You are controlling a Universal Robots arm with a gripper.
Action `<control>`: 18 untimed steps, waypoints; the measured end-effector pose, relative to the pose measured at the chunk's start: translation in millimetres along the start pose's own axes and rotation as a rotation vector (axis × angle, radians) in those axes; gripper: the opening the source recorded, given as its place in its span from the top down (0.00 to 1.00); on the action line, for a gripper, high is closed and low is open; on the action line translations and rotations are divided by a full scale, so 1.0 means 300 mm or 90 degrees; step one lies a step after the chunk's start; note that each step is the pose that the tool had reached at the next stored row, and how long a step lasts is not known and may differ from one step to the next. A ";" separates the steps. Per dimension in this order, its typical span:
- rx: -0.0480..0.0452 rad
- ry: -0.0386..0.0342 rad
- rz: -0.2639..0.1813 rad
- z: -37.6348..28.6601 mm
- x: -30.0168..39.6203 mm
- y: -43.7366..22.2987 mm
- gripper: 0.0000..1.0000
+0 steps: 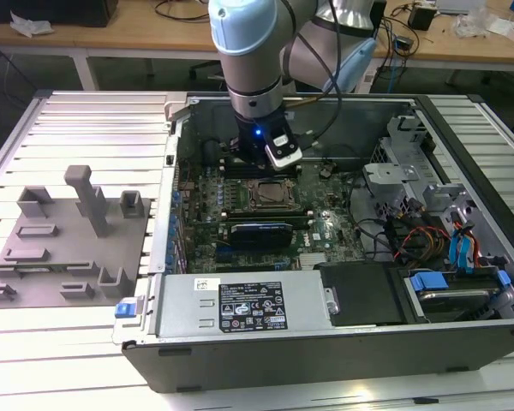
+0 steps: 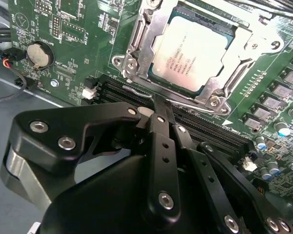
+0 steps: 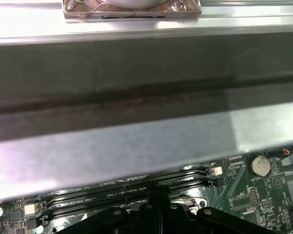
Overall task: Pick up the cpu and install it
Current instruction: 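Install the first cpu locking lever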
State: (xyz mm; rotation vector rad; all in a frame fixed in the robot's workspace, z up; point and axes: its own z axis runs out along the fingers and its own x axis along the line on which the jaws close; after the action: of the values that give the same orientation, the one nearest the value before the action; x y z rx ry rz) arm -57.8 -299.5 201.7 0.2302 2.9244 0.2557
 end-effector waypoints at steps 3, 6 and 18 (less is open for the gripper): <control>0.0001 -0.0028 0.002 0.002 0.007 -0.002 0.89; 0.0011 -0.0061 0.004 0.006 0.012 -0.003 0.89; 0.0091 -0.0165 0.008 0.020 -0.033 0.001 0.89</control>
State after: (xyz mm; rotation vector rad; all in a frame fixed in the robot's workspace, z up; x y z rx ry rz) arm -46.9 -299.9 197.8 0.2522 2.9009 0.2321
